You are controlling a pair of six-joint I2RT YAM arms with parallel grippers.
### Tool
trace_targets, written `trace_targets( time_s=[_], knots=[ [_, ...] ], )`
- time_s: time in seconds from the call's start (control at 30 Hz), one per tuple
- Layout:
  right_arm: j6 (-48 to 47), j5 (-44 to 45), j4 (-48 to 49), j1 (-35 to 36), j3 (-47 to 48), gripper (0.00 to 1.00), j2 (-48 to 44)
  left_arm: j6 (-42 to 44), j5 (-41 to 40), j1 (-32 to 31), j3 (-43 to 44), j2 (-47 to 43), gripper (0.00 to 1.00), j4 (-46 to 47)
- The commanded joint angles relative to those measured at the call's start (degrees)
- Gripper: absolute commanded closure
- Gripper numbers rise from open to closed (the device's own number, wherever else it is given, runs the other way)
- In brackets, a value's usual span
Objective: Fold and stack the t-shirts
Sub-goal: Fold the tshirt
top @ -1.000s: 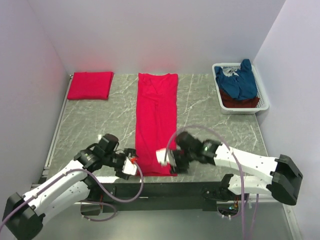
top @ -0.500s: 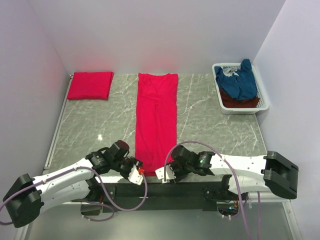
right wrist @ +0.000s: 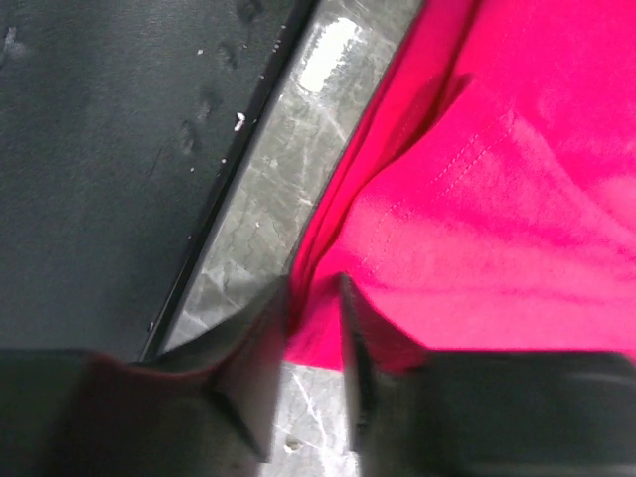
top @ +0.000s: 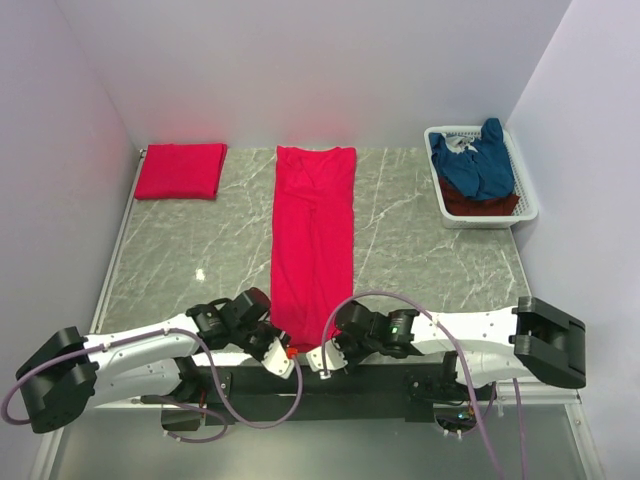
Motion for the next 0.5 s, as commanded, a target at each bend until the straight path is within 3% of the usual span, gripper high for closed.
trace_targets(
  time_s=[0.0, 0.07, 0.33, 0.43, 0.47],
  knots=[
    [-0.3, 3.4, -2.6, 0.5, -1.0, 0.7, 2.6, 0.2, -3.1, -0.3, 0.4, 2.5, 0.64, -2.9],
    [0.0, 3.9, -3.2, 0.4, -1.6, 0.77, 1.8, -0.3, -3.5, -0.3, 0.7, 2.6, 0.74, -3.9],
    [0.0, 4.9, -4.9, 0.6, -3.7, 0.85, -0.6, 0.5, -3.4, -0.4, 0.9, 1.8, 0.91, -4.4],
    [0.0, 4.9, -4.6, 0.7, -3.9, 0.93, -1.0, 1.0, -3.8, -0.3, 1.5, 2.0, 0.97, -4.9],
    [0.1, 5.1, -4.5, 0.7, -3.9, 1.0, -1.1, 0.9, -3.8, -0.4, 1.7, 1.8, 0.99, -5.1]
  ],
)
